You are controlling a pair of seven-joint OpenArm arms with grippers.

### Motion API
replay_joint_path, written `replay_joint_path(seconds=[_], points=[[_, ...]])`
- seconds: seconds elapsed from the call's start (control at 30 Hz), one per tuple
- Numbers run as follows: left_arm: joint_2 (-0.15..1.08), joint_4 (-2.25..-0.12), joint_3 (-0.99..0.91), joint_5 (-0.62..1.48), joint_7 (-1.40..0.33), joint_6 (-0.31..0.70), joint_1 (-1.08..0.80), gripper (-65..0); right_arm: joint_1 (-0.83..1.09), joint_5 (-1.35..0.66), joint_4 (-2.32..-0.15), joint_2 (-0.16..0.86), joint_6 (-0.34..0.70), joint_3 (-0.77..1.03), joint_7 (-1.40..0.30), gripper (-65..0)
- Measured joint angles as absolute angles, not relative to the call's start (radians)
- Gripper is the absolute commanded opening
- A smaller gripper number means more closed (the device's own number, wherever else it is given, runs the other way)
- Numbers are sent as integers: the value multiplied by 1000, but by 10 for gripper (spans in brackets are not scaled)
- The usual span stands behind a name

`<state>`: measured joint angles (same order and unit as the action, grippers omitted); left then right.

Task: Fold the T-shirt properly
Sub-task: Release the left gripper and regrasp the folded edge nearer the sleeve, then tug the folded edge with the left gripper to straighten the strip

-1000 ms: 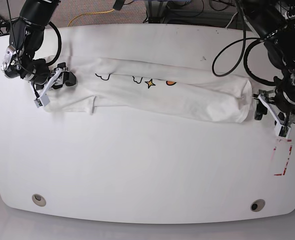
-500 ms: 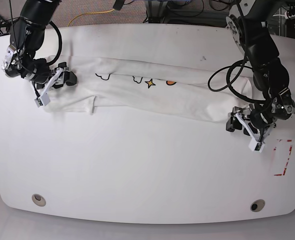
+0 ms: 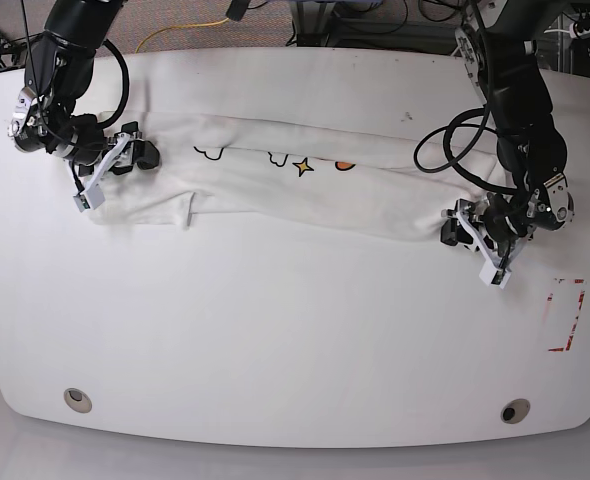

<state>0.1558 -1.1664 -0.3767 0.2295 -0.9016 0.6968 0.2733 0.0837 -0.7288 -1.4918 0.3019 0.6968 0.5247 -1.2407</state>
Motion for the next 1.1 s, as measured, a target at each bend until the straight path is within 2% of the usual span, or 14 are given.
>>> replay_joint_path(seconds=[0.07, 0.2, 0.47, 0.67, 1.1], points=[[156, -1166, -379, 235, -902, 697, 269, -615, 84, -729, -1491, 302, 697, 525, -1241, -295], [159, -1182, -379, 234, -906, 697, 266, -607, 84, -730, -1491, 300, 697, 526, -1241, -295], [168, -1464, -381, 245, -910, 697, 239, -607, 85, -736, -1492, 299, 697, 526, -1241, -295], [164, -1579, -381, 244, -919, 700, 212, -606, 86, -737, -1491, 299, 697, 524, -1238, -295], [171, -1809, -415, 247, -918, 702, 43, -606, 86, -736, -1491, 299, 697, 524, -1238, -295]])
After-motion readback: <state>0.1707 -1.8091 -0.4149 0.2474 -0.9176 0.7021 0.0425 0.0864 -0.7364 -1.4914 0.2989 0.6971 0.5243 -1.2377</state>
